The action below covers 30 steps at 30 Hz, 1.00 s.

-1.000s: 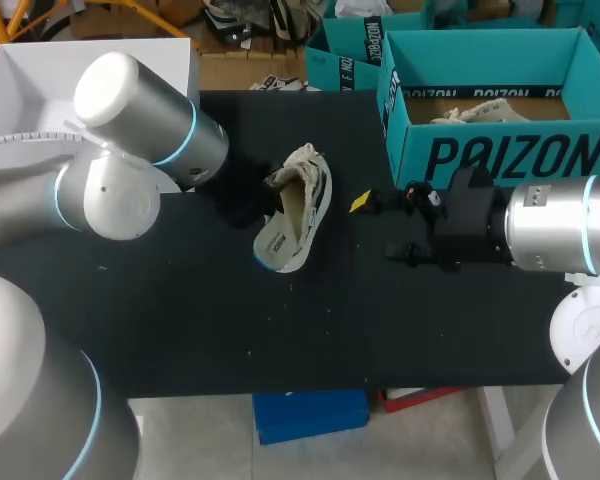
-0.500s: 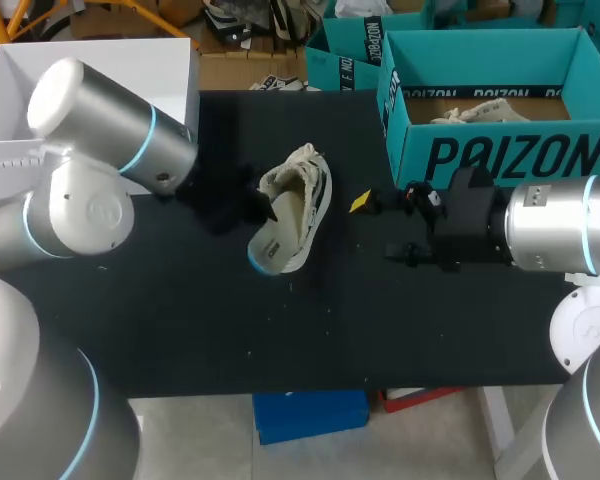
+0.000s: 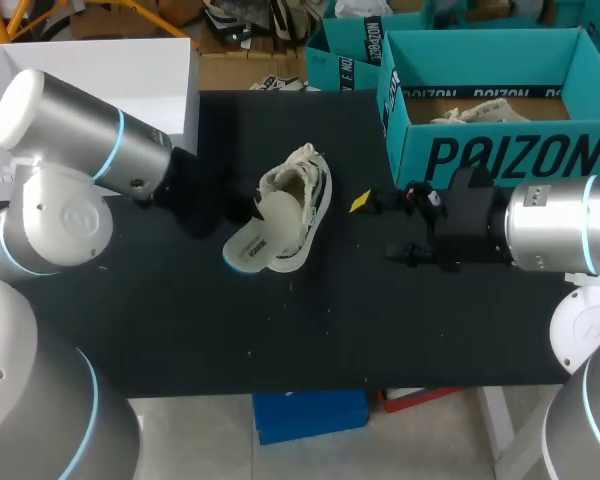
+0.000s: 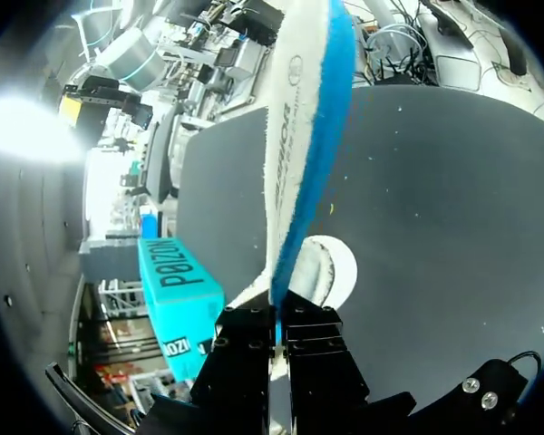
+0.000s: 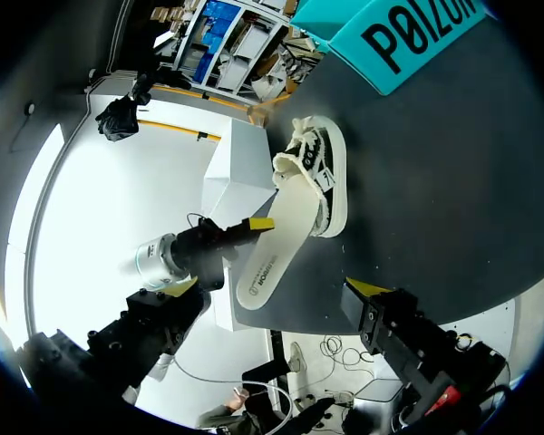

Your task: Take the shoe out of the shoebox, open the shoe tongue, remove and reinsert the insole, then place the shoe into the shoebox

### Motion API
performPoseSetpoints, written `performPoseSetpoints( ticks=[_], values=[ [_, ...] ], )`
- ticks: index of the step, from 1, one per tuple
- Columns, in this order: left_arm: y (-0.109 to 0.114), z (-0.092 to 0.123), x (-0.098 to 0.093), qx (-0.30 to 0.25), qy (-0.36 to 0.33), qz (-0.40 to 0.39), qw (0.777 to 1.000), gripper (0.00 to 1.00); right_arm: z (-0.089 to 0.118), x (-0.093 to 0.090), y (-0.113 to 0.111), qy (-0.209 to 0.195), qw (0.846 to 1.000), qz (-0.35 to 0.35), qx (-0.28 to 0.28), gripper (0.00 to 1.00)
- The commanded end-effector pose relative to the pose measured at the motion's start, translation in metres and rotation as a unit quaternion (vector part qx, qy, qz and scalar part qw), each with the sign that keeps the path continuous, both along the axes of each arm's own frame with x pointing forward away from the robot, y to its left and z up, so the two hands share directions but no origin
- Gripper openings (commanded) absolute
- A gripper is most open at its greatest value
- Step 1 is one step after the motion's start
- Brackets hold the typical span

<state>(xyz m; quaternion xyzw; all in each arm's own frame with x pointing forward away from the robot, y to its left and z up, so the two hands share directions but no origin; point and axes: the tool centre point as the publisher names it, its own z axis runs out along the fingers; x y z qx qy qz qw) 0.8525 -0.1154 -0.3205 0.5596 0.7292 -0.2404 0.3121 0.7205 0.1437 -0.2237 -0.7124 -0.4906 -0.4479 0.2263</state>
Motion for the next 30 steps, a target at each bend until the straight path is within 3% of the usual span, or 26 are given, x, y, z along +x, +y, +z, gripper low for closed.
performPoseSetpoints(
  ticks=[1,14,30],
  values=[
    [0.019,0.005,-0.016,-0.018,-0.018,0.024,0.999,0.00,0.000,0.000,0.000,0.000,1.000,0.000,0.000,1.00],
    [0.011,-0.007,-0.028,-0.058,0.016,0.045,0.997,0.00,0.000,0.000,0.000,0.000,1.000,0.000,0.000,1.00],
    [0.000,-0.022,-0.013,-0.051,0.046,0.070,0.995,0.00,0.000,0.000,0.000,0.000,1.000,0.000,0.000,1.00]
  ],
)
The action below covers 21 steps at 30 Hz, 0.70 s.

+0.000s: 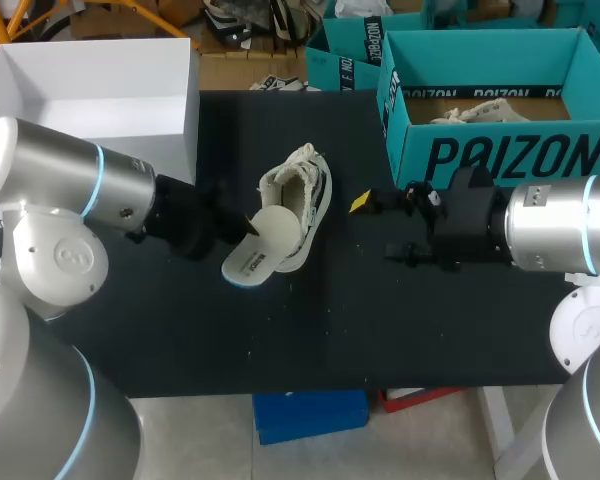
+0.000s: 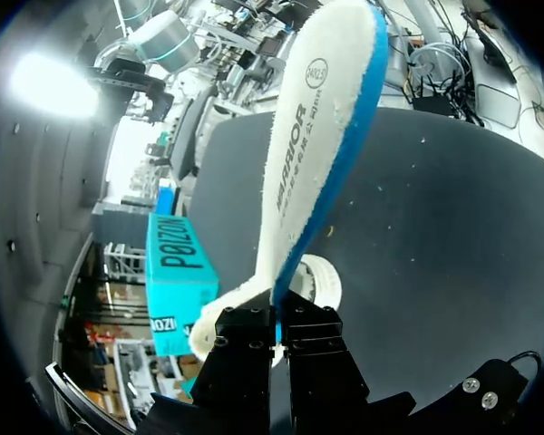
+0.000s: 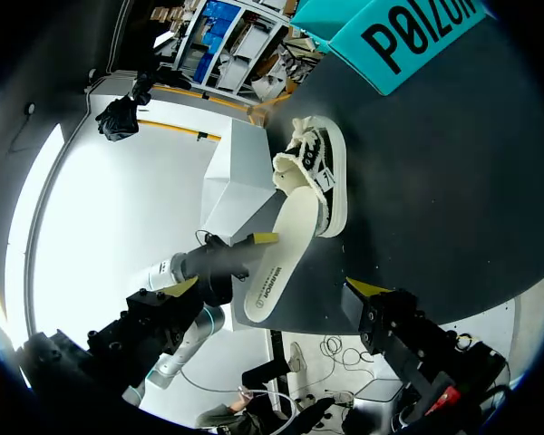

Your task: Take the shoe out of the shoebox, open the shoe tongue, remove and reinsert the insole, then place the shoe into the shoebox

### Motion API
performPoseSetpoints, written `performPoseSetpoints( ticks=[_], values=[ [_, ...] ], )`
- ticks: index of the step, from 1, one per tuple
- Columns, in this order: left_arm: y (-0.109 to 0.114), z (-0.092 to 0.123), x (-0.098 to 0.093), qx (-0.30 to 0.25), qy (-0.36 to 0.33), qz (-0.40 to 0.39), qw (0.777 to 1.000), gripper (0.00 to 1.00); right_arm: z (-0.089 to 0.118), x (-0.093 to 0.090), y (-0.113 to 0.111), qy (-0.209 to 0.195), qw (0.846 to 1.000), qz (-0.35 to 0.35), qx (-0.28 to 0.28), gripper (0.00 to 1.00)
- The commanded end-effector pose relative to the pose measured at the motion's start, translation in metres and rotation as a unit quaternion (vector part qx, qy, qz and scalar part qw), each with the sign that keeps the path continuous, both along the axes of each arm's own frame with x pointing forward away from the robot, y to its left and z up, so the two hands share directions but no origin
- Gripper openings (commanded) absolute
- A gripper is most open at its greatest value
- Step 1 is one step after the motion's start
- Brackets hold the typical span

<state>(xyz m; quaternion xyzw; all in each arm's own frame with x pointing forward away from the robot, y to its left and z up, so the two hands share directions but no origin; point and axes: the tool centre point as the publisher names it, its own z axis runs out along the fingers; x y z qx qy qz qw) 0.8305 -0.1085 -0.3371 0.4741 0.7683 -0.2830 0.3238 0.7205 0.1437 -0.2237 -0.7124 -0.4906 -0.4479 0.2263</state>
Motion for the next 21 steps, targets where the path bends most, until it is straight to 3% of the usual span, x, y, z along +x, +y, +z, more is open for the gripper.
performPoseSetpoints(
  ticks=[1,13,21],
  values=[
    [-0.008,-0.006,0.011,0.004,-0.002,-0.003,1.000,0.00,0.000,0.000,0.000,0.000,1.000,0.000,0.000,1.00],
    [-0.018,-0.004,0.043,0.039,-0.017,-0.023,0.999,0.00,0.000,0.000,0.000,0.000,1.000,0.000,0.000,1.00],
    [-0.029,-0.010,0.054,0.070,-0.026,-0.035,0.997,0.00,0.000,0.000,0.000,0.000,1.000,0.000,0.000,1.00]
  ],
)
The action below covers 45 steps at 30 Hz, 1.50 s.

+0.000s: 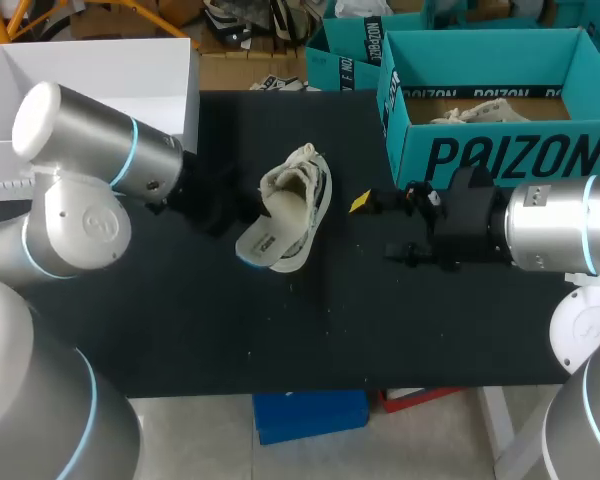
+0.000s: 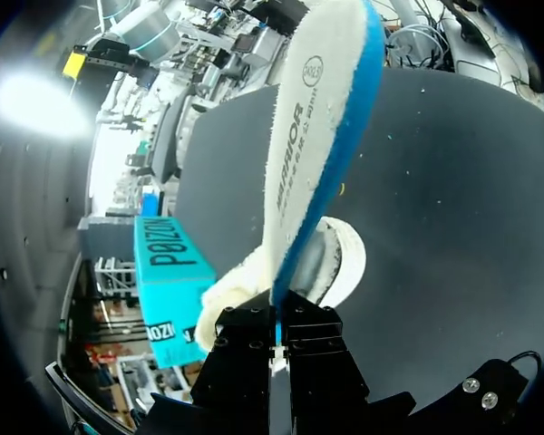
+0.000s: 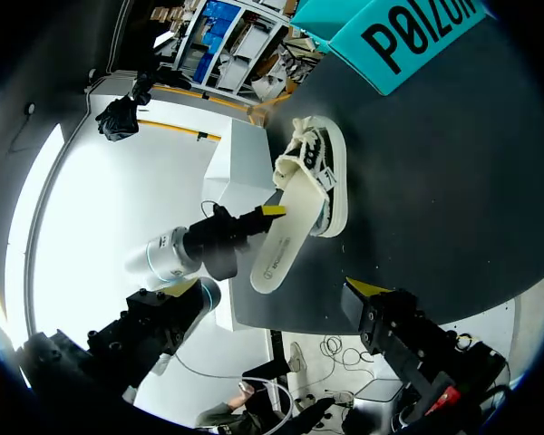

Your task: Take the shoe out of the shoebox, open the shoe tongue, remove and reinsert the insole, then place the shoe into the shoebox

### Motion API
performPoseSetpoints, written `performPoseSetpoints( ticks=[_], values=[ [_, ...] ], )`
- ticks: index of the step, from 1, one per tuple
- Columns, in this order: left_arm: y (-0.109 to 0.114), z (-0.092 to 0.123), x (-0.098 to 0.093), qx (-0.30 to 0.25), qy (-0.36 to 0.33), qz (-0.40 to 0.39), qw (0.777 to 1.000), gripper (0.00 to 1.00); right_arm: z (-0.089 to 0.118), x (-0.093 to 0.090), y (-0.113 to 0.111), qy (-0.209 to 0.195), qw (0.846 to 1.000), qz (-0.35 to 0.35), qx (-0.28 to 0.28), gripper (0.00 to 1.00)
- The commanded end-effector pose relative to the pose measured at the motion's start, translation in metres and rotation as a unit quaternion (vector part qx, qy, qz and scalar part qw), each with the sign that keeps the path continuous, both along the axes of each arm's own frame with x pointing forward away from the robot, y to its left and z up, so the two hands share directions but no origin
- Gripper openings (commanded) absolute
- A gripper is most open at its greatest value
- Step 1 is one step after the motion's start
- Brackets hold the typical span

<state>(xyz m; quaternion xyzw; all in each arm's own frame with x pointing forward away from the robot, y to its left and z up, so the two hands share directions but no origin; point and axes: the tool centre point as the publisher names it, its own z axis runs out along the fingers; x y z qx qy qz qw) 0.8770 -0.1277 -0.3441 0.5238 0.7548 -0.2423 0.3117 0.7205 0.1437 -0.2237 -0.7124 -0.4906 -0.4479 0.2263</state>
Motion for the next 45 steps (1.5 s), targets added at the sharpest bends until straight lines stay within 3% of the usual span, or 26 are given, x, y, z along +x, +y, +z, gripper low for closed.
performPoseSetpoints(
  ticks=[1,9,34,45],
  values=[
    [-0.011,-0.005,0.010,0.025,-0.001,0.000,1.000,0.00,0.000,0.000,0.000,0.000,1.000,0.000,0.000,1.00],
    [-0.019,-0.014,0.026,0.050,-0.010,0.004,0.999,0.00,0.000,0.000,0.000,0.000,1.000,0.000,0.000,1.00],
    [-0.012,-0.017,0.051,0.112,-0.050,0.048,0.991,0.00,0.000,0.000,0.000,0.000,1.000,0.000,0.000,1.00],
    [-0.012,-0.018,0.058,0.116,-0.065,0.066,0.989,0.00,0.000,0.000,0.000,0.000,1.000,0.000,0.000,1.00]
  ],
)
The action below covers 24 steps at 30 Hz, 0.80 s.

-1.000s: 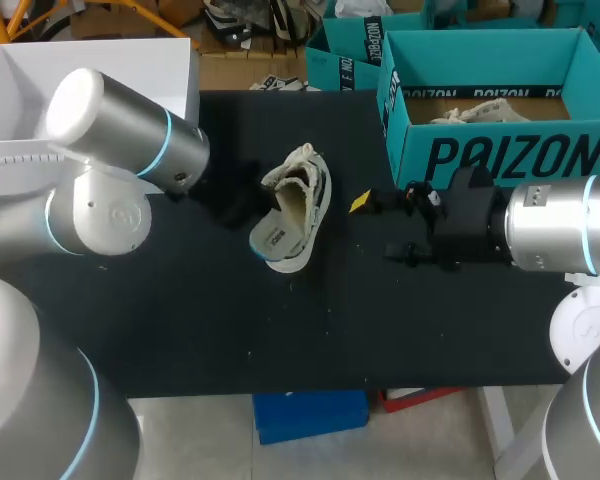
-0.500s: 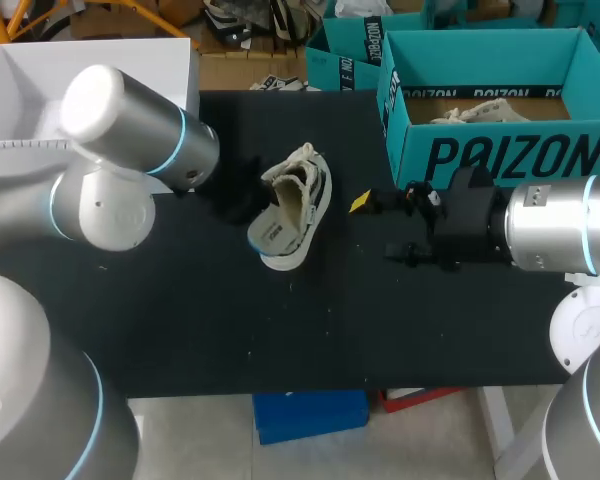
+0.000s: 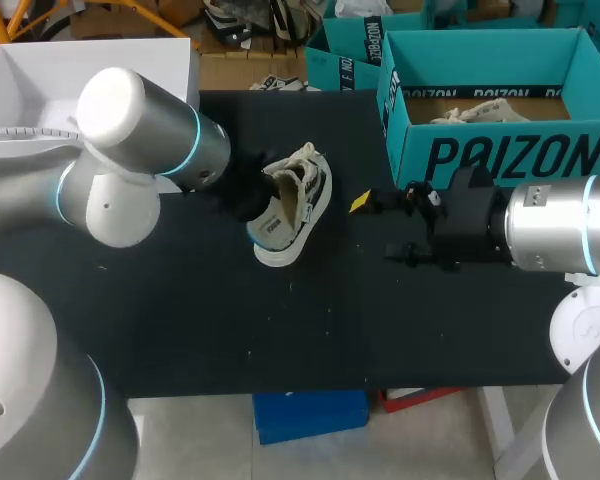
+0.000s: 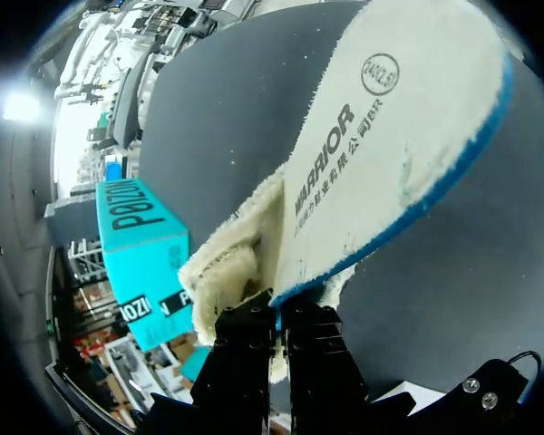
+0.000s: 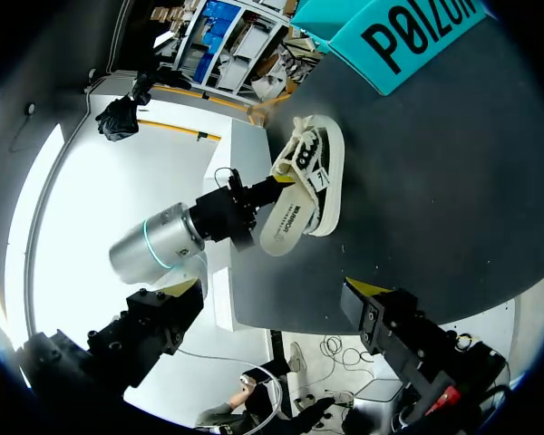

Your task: Take the shoe out of the shoebox, open the shoe tongue, remove and reinsert the insole, then place the shoe into the shoebox

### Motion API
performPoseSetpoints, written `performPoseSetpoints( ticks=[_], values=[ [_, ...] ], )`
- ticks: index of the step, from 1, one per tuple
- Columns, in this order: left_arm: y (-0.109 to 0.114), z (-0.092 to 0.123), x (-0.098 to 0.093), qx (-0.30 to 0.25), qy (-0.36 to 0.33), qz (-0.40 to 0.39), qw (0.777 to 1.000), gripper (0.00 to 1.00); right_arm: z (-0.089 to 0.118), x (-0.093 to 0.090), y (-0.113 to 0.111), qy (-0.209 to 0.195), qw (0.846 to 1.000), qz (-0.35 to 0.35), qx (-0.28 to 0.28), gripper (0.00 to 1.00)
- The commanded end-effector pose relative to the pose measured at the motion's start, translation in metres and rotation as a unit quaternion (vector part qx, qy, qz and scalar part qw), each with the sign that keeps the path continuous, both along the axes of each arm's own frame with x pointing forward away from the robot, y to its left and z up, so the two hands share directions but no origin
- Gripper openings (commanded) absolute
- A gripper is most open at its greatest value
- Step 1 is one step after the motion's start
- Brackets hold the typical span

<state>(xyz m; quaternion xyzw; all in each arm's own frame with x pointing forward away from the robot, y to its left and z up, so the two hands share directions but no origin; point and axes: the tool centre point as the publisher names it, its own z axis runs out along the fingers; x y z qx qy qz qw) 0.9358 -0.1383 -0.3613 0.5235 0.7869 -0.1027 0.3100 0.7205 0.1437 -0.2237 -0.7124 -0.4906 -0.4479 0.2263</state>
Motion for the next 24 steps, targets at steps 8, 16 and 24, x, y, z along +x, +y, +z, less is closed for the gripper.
performPoseSetpoints(
  ticks=[8,16,24],
  values=[
    [0.007,-0.008,-0.008,0.009,-0.007,0.013,1.000,0.00,0.000,0.000,0.000,0.000,1.000,0.000,0.000,1.00],
    [0.007,-0.004,-0.014,-0.011,-0.017,0.000,1.000,0.00,0.000,0.000,0.000,0.000,1.000,0.000,0.000,1.00],
    [0.006,-0.018,-0.001,-0.037,0.000,0.003,0.999,0.00,0.000,0.000,0.000,0.000,1.000,0.000,0.000,1.00]
  ],
)
